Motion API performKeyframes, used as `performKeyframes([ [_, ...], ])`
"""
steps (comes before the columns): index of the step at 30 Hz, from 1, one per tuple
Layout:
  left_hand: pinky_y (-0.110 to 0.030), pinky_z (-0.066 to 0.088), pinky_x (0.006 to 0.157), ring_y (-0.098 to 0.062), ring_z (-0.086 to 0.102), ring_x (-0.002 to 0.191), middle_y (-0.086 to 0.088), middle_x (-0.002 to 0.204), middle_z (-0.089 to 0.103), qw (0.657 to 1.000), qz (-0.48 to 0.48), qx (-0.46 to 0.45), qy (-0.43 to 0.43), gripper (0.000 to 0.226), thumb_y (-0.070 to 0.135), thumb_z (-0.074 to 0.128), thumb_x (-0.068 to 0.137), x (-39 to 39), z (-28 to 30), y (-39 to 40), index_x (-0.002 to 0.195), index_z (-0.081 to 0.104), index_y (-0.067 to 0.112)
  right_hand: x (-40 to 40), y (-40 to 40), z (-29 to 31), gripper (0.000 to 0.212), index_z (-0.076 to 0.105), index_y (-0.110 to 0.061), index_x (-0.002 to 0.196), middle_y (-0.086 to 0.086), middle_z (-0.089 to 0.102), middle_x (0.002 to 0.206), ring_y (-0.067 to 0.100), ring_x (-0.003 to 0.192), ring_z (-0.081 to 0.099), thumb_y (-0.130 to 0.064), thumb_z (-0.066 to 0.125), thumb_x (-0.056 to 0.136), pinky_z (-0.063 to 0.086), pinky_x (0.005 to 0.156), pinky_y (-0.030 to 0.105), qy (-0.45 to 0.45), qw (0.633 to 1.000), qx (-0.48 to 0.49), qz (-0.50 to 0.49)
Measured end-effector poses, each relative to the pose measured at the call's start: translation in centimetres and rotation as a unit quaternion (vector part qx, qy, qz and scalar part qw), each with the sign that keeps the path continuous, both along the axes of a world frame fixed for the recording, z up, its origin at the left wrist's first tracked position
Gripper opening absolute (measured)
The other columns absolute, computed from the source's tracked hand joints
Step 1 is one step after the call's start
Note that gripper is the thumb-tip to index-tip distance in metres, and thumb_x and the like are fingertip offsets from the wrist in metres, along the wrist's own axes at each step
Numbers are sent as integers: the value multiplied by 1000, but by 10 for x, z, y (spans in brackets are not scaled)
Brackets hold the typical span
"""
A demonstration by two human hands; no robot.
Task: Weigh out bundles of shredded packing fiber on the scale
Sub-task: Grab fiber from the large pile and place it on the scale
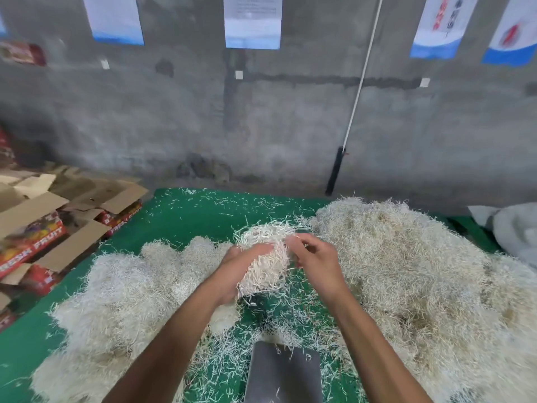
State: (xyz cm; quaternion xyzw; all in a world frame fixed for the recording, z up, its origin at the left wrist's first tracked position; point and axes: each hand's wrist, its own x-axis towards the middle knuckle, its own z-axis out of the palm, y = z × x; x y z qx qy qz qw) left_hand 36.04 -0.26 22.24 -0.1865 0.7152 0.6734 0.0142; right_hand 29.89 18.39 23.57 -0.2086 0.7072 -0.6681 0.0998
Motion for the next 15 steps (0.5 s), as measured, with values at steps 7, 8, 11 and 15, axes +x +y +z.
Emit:
performKeyframes([
  [7, -52, 29, 112, -21, 21, 145, 14, 159, 16, 998, 30, -37, 27, 138, 87, 74, 42, 24, 14, -25, 155, 11, 40, -10, 2, 16, 14, 81, -19, 95, 2, 76, 96, 7, 76, 71, -12, 69, 95, 58, 71, 23, -157, 971, -150, -103],
  [8, -52, 28, 113, -20, 20, 146, 16, 159, 15, 999, 24, -36, 25, 137, 86, 75, 42, 27, 16, -25, 155, 11, 41, -8, 1, 15, 15, 79, -14, 100, 4, 75, 102, 10, 79, 73, -7, 67, 95, 59, 73, 24, -178, 963, -171, -110],
  [11, -54, 26, 113, -21, 19, 147, 14, 161, 14, 999, 21, -31, 27, 131, 81, 77, 43, 32, 15, -29, 153, 20, 39, -5, 1, 10, 18, 72, -4, 112, 12, 70, 117, 18, 91, 73, -6, 69, 94, 62, 83, 32, -226, 938, -233, -123],
  [15, -50, 39, 100, -24, 23, 144, 5, 159, 23, 999, 27, 32, 8, 113, 70, 81, 38, 32, 19, -26, 138, 36, 40, -5, -2, 10, 27, 63, -2, 126, 19, 54, 141, 28, 113, 65, -5, 61, 100, 61, 93, 41, -279, 908, -290, -117],
])
